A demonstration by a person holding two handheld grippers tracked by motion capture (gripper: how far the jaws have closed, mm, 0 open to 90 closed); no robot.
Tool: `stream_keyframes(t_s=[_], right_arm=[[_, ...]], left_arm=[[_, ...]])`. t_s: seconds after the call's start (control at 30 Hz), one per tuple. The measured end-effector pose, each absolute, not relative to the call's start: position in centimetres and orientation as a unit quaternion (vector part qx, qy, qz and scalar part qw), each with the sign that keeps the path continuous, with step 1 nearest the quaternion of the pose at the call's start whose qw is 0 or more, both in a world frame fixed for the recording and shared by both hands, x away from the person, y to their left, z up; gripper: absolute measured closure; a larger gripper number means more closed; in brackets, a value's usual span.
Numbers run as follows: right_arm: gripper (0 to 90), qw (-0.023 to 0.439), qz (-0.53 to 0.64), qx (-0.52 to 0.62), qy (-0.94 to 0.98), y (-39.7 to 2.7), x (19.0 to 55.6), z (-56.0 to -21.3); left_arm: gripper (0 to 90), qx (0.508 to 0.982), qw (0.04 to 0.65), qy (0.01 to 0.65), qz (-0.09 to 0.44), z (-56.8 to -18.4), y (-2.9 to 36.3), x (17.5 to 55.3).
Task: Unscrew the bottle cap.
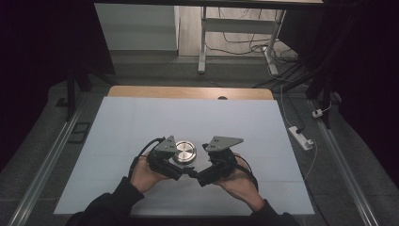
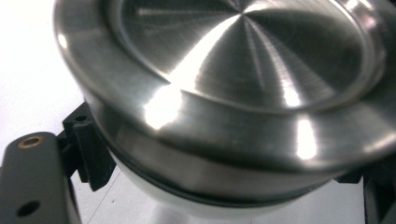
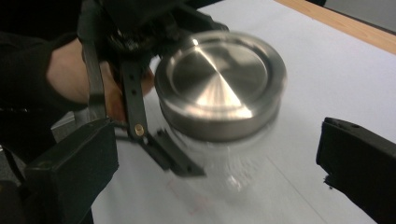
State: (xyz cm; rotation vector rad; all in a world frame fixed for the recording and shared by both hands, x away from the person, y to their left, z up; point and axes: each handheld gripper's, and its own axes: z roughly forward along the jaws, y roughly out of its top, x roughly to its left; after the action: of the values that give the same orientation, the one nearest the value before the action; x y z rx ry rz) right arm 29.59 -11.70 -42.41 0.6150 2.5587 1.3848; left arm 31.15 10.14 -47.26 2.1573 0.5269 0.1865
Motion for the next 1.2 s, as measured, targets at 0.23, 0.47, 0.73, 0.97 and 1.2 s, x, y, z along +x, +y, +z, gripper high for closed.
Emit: stream_keyframes(t_s=[0.23,0.47,0.73,0.97,1.2], right_arm=[[0.0,0.087,0.468,0.199,0.857,-10.2,30.1,-42.2],[4.2,0.096,0.46,0.198,0.86,-8.8,31.2,-42.6],[18.6,0.077,0.459,0.149,0.873,-8.6,31.5,-42.9],[18.7,-0.001,0.473,0.061,0.879,-9.9,32.0,-42.6],[17.3,-0.067,0.484,-0.023,0.872,-10.7,32.3,-42.8]], left_arm=[[15.2,0.868,0.442,0.214,0.075,-47.2,10.1,31.1],[15.2,0.873,0.439,0.2,0.072,-47.2,9.9,30.9],[15.3,0.883,0.436,0.167,0.054,-47.1,9.8,30.8],[15.3,0.89,0.448,0.091,0.01,-46.8,9.7,30.4],[15.2,0.886,0.46,0.05,-0.019,-47.0,9.3,30.0]])
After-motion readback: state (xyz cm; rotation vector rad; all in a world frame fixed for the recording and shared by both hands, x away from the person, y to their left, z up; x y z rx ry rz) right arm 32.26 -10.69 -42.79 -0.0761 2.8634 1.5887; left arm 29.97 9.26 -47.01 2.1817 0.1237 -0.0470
